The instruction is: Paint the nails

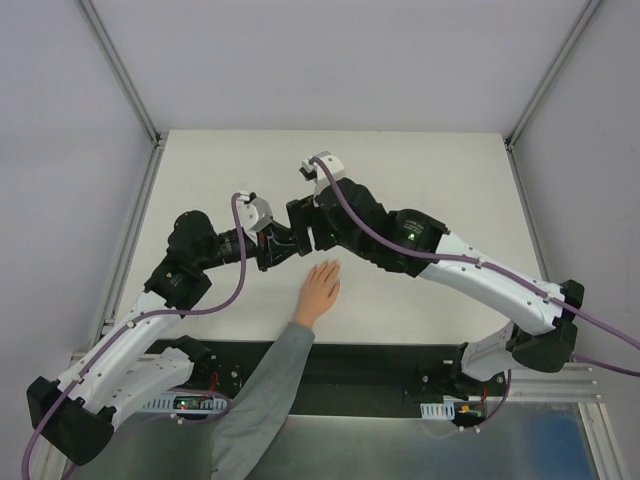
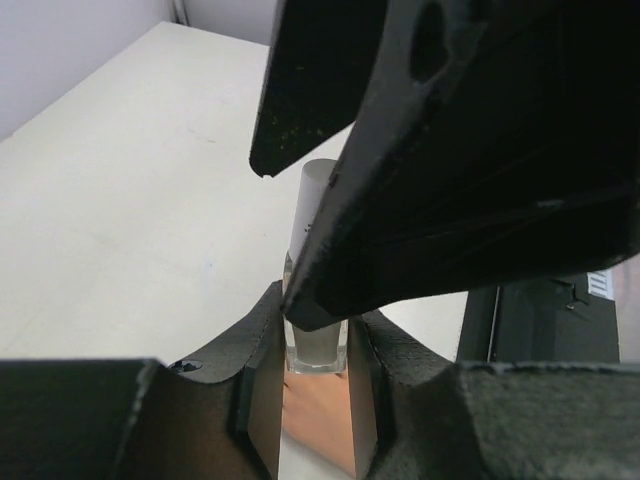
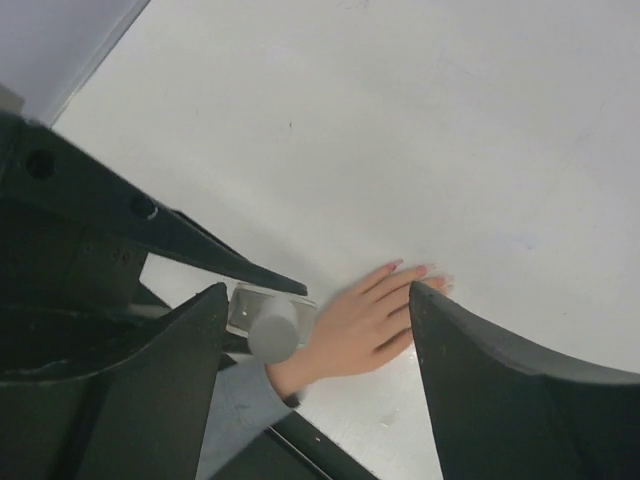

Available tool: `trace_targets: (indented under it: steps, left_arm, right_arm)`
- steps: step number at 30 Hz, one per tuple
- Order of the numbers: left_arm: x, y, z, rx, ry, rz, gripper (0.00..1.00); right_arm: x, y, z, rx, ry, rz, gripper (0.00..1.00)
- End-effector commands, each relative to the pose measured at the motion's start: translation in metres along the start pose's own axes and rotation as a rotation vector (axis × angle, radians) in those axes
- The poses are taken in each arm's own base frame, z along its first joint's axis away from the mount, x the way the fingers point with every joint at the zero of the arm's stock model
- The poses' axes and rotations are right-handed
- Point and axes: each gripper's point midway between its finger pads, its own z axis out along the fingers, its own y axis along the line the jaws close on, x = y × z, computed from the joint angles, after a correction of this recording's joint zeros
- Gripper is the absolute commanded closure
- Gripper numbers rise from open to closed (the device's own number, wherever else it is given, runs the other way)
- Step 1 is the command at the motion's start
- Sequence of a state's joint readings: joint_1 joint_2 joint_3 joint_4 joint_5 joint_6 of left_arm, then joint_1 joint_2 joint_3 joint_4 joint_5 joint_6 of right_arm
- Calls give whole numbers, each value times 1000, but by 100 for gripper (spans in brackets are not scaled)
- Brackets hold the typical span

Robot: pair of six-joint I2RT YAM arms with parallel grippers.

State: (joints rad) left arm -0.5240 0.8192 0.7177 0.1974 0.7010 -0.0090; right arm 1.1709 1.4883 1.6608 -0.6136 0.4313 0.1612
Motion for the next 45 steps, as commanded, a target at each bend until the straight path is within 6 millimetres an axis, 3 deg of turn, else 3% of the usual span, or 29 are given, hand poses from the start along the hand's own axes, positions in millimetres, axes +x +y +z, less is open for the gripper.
trace_targets:
  steps: [1, 3, 4, 6, 8, 9, 10, 14, 20, 24, 31, 45]
  left_arm:
    - [-38, -26, -3, 133, -83, 111, 100]
    - [-40, -33, -4, 179, -83, 115, 100]
    - [-40, -46, -7, 249, -79, 114, 100]
    - [-40, -57, -7, 329, -75, 112, 100]
    - [-42, -73, -11, 443, -69, 80, 100]
    - [-42, -76, -11, 470, -66, 70, 100]
    - [-41, -79, -12, 492, -60, 48, 100]
    - [-41, -82, -11, 530, -56, 20, 100]
    - [-42, -78, -8, 509, -56, 2, 100]
    - [-43, -76, -6, 498, -62, -6, 100]
    - [-46, -79, -7, 520, -76, -13, 100]
    - [-44, -78, -5, 525, -71, -25, 100]
  right_arm:
    - [-22, 7, -51, -290, -8, -265, 24]
    - [-21, -1, -62, -369, 1, -348, 22]
    - [-16, 11, -71, -488, 17, -366, 22]
    - [-19, 5, -73, -562, -5, -394, 24]
    - [-16, 19, -88, -741, -20, -398, 27]
    - [-18, 16, -90, -778, -33, -400, 28]
    - [-14, 27, -103, -903, -32, -405, 29]
    - [-20, 36, -114, -1009, -60, -415, 39]
    - [-19, 40, -115, -1051, -47, -398, 43]
    - [-9, 36, -103, -1021, -36, -391, 43]
    - [-13, 33, -93, -973, -111, -379, 50]
    - [-12, 33, -96, -974, -134, -359, 65]
